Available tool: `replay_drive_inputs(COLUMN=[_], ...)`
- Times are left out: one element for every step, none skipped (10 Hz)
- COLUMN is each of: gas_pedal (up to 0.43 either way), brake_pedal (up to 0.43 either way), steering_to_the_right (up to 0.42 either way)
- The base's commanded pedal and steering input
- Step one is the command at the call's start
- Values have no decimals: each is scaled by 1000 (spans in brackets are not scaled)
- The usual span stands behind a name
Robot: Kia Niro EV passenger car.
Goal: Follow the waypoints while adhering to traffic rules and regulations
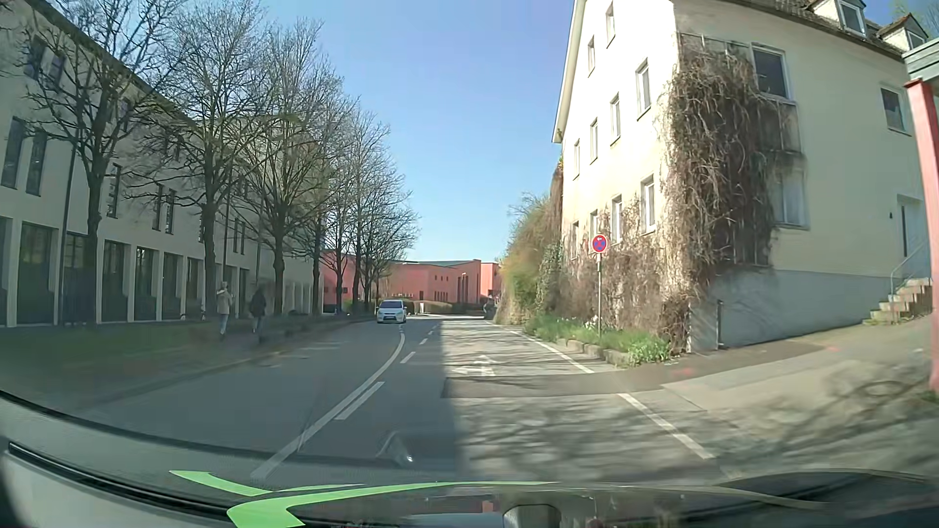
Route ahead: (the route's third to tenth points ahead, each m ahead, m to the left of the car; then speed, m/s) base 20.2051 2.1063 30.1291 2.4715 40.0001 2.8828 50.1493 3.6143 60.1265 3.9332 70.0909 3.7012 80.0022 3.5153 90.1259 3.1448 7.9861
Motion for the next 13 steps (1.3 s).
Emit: replay_drive_inputs(gas_pedal=[110,110,110,110,110,110,110,110,110,98,98,98,98], brake_pedal=[0,0,0,0,0,0,0,0,0,0,0,0,0], steering_to_the_right=[-10,-11,-13,-14,-14,-14,-14,-14,-14,-15,-14,-15,-15])
